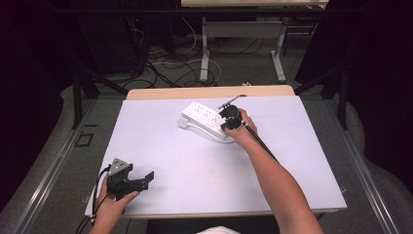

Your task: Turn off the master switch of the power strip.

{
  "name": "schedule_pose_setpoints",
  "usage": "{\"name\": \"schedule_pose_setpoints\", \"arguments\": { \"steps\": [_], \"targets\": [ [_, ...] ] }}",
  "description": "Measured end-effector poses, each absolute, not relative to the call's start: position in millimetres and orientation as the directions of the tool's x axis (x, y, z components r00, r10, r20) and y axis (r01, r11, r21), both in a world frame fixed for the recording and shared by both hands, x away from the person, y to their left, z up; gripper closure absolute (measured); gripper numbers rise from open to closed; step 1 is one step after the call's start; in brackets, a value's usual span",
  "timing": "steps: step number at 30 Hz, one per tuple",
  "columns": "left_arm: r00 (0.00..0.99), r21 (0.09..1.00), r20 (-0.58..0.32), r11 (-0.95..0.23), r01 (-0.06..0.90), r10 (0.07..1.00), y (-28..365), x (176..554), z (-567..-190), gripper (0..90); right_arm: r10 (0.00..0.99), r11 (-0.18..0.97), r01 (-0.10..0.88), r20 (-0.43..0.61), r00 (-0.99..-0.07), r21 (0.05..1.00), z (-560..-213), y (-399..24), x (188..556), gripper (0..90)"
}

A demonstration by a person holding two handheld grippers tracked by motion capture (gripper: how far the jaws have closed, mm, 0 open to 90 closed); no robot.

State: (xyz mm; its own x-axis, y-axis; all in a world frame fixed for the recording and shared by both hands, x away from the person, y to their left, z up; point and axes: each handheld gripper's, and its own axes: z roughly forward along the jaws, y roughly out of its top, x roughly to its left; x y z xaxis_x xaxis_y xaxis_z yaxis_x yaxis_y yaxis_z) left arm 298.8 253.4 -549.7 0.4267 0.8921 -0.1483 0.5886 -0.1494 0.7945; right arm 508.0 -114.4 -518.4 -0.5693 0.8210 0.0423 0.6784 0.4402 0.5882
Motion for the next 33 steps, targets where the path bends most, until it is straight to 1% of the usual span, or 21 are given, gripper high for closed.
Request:
{"name": "schedule_pose_setpoints", "arguments": {
  "steps": [2, 3, 5, 7, 8, 9, 12, 14, 15, 16, 17, 18, 19, 23, 26, 30, 31, 33],
  "targets": [
    [0.43, 0.795, -0.147, -0.152, 0.588, 0.891, 253, 299, -550, 7.5, 0.819, 0.451, 0.672, 0.026, -0.573, 0.587, -519, -114, 508, 90.0],
    [0.43, 0.794, -0.147, -0.153, 0.588, 0.891, 253, 299, -550, 7.5, 0.82, 0.435, 0.658, 0.03, -0.571, 0.615, -522, -113, 508, 90.0],
    [0.431, 0.795, -0.146, -0.154, 0.587, 0.891, 253, 299, -550, 7.5, 0.821, 0.457, 0.679, 0.022, -0.571, 0.574, -518, -114, 507, 90.0],
    [0.428, 0.795, -0.142, -0.155, 0.587, 0.893, 253, 298, -550, 7.5, 0.829, 0.444, 0.686, 0.027, -0.559, 0.576, -519, -115, 508, 90.0],
    [0.428, 0.793, -0.145, -0.154, 0.59, 0.892, 252, 298, -550, 7.5, 0.841, 0.443, 0.705, 0.015, -0.54, 0.554, -518, -117, 507, 90.0],
    [0.429, 0.793, -0.143, -0.156, 0.588, 0.892, 252, 298, -549, 7.5, 0.847, 0.417, 0.706, 0.039, -0.531, 0.573, -520, -118, 508, 90.0],
    [0.428, 0.794, -0.144, -0.154, 0.589, 0.892, 252, 297, -550, 7.5, 0.837, 0.413, 0.689, 0.049, -0.544, 0.596, -522, -121, 509, 90.0],
    [0.428, 0.794, -0.141, -0.156, 0.587, 0.893, 253, 297, -550, 7.5, 0.835, 0.406, 0.694, 0.069, -0.547, 0.595, -520, -124, 510, 90.0],
    [0.427, 0.796, -0.141, -0.155, 0.586, 0.893, 254, 298, -550, 7.5, 0.83, 0.389, 0.679, 0.082, -0.551, 0.623, -520, -125, 511, 90.0],
    [0.427, 0.796, -0.141, -0.155, 0.586, 0.893, 254, 298, -550, 7.5, 0.83, 0.389, 0.679, 0.082, -0.551, 0.623, -520, -125, 511, 90.0],
    [0.427, 0.797, -0.139, -0.155, 0.583, 0.894, 254, 298, -549, 7.5, 0.836, 0.385, 0.7, 0.095, -0.541, 0.601, -517, -126, 511, 90.0],
    [0.425, 0.797, -0.14, -0.153, 0.584, 0.894, 254, 298, -550, 7.5, 0.834, 0.369, 0.687, 0.103, -0.542, 0.626, -518, -126, 511, 90.0],
    [0.423, 0.797, -0.144, -0.149, 0.586, 0.895, 254, 298, -550, 7.5, 0.837, 0.39, 0.697, 0.084, -0.54, 0.602, -515, -127, 511, 89.6],
    [0.427, 0.796, -0.14, -0.155, 0.585, 0.893, 252, 299, -550, 7.5, 0.84, 0.378, 0.701, 0.093, -0.534, 0.604, -514, -128, 510, 86.3],
    [0.428, 0.796, -0.139, -0.156, 0.585, 0.893, 252, 299, -550, 7.5, 0.839, 0.393, 0.696, 0.075, -0.538, 0.6, -511, -128, 509, 83.6],
    [0.428, 0.794, -0.14, -0.157, 0.587, 0.893, 252, 299, -550, 7.5, 0.829, 0.415, 0.673, 0.051, -0.557, 0.612, -511, -128, 508, 80.8],
    [0.429, 0.794, -0.139, -0.158, 0.587, 0.892, 252, 299, -550, 7.5, 0.826, 0.404, 0.659, 0.056, -0.561, 0.635, -514, -128, 509, 79.8],
    [0.431, 0.796, -0.137, -0.16, 0.584, 0.892, 252, 299, -550, 7.5, 0.835, 0.417, 0.679, 0.04, -0.549, 0.605, -512, -128, 508, 77.0]
  ]
}}
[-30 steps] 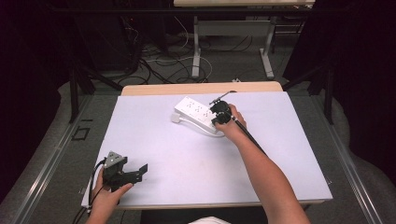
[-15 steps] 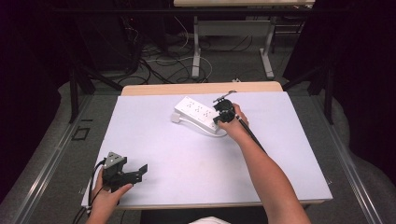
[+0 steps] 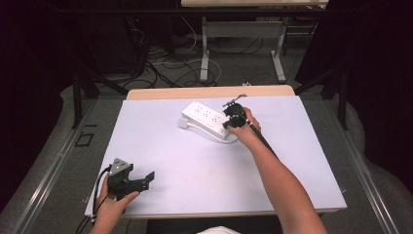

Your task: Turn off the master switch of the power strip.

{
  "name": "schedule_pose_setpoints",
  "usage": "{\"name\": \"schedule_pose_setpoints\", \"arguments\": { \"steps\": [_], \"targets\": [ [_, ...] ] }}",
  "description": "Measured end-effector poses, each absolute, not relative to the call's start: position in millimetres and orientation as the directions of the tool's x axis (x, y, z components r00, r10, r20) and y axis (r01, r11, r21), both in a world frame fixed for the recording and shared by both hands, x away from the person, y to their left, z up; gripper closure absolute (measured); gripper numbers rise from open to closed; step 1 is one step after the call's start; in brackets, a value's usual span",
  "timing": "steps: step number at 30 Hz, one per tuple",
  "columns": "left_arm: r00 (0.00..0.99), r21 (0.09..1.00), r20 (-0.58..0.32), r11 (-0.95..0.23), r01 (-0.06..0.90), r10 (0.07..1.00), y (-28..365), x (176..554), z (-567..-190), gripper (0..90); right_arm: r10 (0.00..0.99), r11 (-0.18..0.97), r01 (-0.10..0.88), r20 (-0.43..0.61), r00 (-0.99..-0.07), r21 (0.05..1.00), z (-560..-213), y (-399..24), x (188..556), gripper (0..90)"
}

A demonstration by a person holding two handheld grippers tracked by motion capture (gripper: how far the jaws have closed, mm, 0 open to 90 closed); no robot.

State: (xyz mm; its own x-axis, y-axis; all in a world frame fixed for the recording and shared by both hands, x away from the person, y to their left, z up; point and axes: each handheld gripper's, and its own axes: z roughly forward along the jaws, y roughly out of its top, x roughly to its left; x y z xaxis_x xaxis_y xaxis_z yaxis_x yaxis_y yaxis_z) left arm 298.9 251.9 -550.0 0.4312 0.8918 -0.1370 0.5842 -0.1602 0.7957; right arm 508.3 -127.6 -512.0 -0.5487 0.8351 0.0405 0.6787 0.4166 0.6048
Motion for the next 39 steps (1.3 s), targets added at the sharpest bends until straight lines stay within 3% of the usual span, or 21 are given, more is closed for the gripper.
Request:
{"name": "schedule_pose_setpoints", "arguments": {
  "steps": [17, 26, 28, 32, 39],
  "targets": [
    [0.436, 0.791, -0.137, -0.166, 0.588, 0.89, 250.5, 299.6, -550.6, 7.5, 0.806, 0.461, 0.652, 0.024, -0.592, 0.602, -515.2, -128.0, 508.0, 47.9],
    [0.434, 0.794, -0.131, -0.168, 0.585, 0.891, 250.0, 299.6, -550.6, 7.5, 0.806, 0.454, 0.657, 0.037, -0.591, 0.601, -514.0, -129.6, 507.3, 47.0],
    [0.436, 0.793, -0.131, -0.17, 0.585, 0.89, 250.2, 299.7, -550.4, 7.5, 0.806, 0.459, 0.653, 0.026, -0.591, 0.603, -513.8, -130.2, 506.9, 42.3],
    [0.435, 0.794, -0.131, -0.169, 0.585, 0.891, 250.3, 299.6, -550.4, 7.5, 0.808, 0.439, 0.671, 0.065, -0.586, 0.597, -512.9, -129.3, 504.8, 45.0],
    [0.434, 0.794, -0.133, -0.166, 0.585, 0.891, 250.6, 299.4, -550.3, 7.5, 0.795, 0.454, 0.649, 0.051, -0.605, 0.61, -510.9, -129.6, 501.1, 33.9]
  ]
}}
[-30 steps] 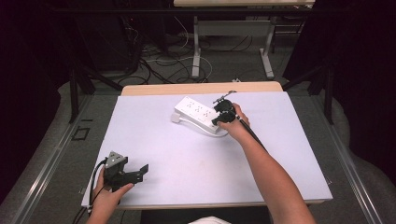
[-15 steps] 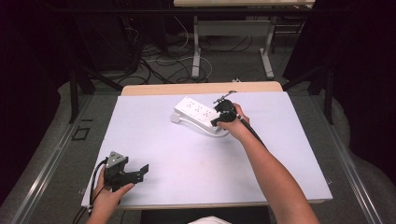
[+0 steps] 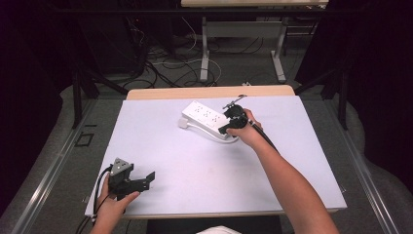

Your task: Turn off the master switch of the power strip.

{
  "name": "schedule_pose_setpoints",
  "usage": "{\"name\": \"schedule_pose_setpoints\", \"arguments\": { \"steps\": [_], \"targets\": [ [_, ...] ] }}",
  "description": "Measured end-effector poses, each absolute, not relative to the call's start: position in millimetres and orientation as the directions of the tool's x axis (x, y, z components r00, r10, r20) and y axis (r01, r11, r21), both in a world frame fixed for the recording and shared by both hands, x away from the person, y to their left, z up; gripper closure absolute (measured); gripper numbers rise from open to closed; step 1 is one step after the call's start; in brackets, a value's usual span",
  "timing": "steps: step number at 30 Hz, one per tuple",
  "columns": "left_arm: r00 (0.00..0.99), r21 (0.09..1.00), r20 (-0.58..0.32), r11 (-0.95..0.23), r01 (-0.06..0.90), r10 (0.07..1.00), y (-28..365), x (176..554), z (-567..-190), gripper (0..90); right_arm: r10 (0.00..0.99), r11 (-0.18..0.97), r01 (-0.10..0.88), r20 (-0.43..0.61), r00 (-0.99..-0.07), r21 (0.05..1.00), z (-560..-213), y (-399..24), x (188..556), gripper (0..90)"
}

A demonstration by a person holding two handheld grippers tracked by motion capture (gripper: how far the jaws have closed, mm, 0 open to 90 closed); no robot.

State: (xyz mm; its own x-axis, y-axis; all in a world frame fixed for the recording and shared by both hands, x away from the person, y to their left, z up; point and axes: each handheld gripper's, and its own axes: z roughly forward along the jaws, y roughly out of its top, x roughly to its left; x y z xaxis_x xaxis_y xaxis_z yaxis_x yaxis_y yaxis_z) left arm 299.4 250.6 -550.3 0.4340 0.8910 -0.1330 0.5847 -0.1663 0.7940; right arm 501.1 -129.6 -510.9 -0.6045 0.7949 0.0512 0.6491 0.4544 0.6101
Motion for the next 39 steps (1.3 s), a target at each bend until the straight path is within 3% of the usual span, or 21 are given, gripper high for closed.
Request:
{"name": "schedule_pose_setpoints", "arguments": {
  "steps": [7, 11, 15, 31, 39],
  "targets": [
    [0.435, 0.793, -0.134, -0.168, 0.586, 0.89, 251, 299, -550, 7.5, 0.821, 0.428, 0.659, 0.039, -0.57, 0.618, -505, -132, 497, 16.8],
    [0.434, 0.791, -0.135, -0.167, 0.589, 0.891, 251, 299, -550, 7.5, 0.831, 0.408, 0.663, 0.045, -0.555, 0.628, -501, -136, 495, 12.2],
    [0.432, 0.792, -0.133, -0.166, 0.588, 0.892, 250, 299, -550, 7.5, 0.837, 0.394, 0.673, 0.058, -0.544, 0.626, -499, -139, 494, 0.0],
    [0.429, 0.797, -0.127, -0.165, 0.581, 0.895, 248, 301, -550, 4.0, 0.832, 0.43, 0.606, -0.034, -0.553, 0.67, -489, -131, 477, 0.0],
    [0.422, 0.803, -0.124, -0.159, 0.575, 0.898, 247, 302, -550, 0.4, 0.814, 0.44, 0.584, -0.03, -0.58, 0.682, -490, -121, 466, 0.0]
  ]
}}
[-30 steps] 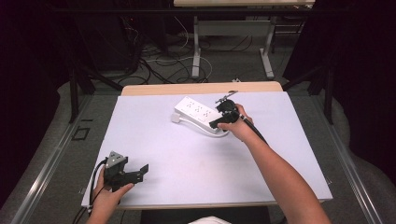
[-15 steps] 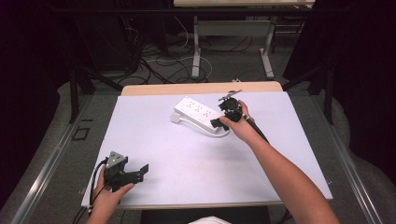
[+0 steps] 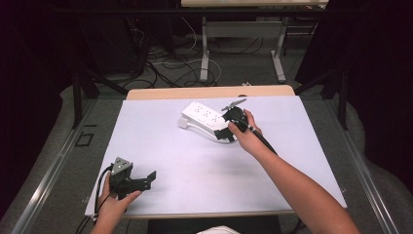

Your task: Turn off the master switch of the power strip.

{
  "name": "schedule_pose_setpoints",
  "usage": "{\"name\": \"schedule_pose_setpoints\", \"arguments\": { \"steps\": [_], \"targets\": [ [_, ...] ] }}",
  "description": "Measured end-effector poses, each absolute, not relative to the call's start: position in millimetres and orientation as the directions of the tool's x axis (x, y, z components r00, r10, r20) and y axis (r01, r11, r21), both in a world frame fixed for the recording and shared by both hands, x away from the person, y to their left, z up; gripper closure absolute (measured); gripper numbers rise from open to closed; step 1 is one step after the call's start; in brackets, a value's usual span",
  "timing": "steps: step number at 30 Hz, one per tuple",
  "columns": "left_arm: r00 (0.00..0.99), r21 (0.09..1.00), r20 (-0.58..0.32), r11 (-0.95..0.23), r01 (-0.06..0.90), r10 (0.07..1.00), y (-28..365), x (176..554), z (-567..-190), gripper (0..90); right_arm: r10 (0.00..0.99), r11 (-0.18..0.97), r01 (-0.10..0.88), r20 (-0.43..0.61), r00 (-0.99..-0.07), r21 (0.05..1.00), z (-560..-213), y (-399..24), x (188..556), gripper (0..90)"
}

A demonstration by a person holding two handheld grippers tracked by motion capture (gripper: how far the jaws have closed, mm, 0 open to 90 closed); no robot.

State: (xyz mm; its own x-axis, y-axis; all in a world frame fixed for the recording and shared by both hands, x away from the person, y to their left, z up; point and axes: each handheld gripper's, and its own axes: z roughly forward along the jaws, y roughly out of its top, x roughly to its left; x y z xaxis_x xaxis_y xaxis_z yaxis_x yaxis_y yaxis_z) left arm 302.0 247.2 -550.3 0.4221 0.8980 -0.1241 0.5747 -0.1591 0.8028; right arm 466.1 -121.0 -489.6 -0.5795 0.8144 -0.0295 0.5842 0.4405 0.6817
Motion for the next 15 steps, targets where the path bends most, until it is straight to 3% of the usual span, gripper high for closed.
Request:
{"name": "schedule_pose_setpoints", "arguments": {
  "steps": [15],
  "targets": [
    [0.43, 0.814, -0.131, -0.151, 0.562, 0.893, 248, 301, -550, 0.3, 0.791, 0.447, 0.537, -0.036, -0.611, 0.715, -486, -120, 447, 0.0]
  ]
}}
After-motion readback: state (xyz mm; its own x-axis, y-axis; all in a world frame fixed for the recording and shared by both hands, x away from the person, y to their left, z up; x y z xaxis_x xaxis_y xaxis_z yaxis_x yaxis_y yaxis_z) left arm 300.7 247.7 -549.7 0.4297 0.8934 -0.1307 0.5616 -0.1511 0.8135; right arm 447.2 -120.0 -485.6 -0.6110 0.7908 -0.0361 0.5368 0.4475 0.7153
